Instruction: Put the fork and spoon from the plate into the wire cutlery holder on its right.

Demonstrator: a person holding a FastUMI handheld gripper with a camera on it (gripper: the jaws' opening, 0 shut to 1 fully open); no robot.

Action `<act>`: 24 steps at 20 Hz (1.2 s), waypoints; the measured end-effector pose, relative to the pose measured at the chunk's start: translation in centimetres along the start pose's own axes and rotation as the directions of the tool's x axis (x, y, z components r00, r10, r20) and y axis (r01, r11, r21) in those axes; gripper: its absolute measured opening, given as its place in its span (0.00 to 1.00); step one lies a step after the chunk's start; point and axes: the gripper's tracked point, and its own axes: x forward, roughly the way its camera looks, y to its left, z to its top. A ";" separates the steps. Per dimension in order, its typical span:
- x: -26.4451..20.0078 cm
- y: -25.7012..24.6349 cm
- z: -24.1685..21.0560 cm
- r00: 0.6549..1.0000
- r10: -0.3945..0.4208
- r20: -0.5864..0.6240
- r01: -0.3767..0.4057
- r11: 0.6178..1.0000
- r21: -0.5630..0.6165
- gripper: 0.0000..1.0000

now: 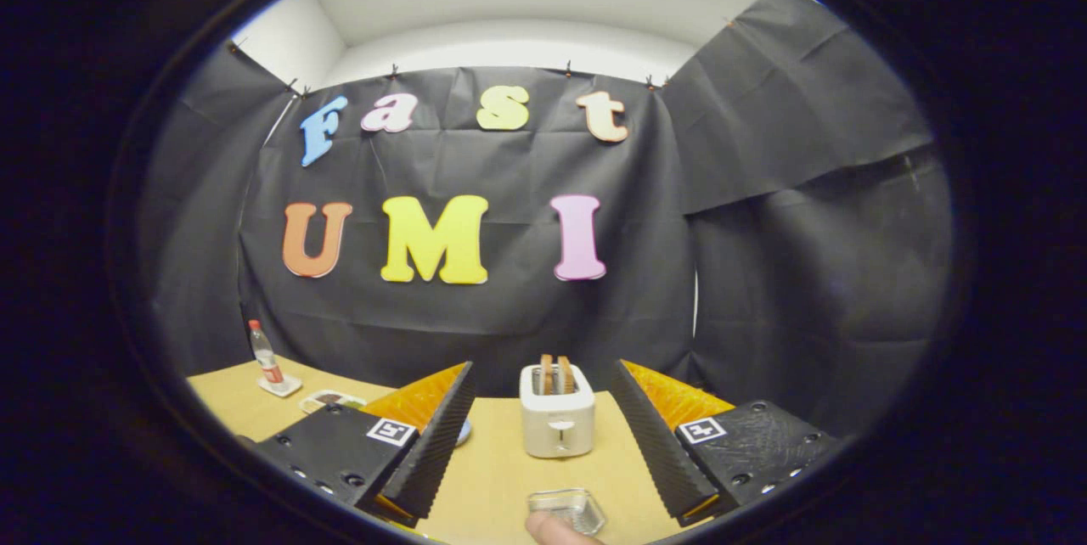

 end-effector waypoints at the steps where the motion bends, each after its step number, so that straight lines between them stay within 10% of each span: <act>1: -0.7 2.6 1.4 1.000 0.006 -0.012 -0.006 1.000 -0.009 0.96; 9: -4.6 14.7 9.5 0.995 0.064 -0.071 -0.062 0.998 0.021 0.95; 24: -3.6 13.6 8.2 0.981 0.107 -0.161 -0.117 0.992 -0.050 0.96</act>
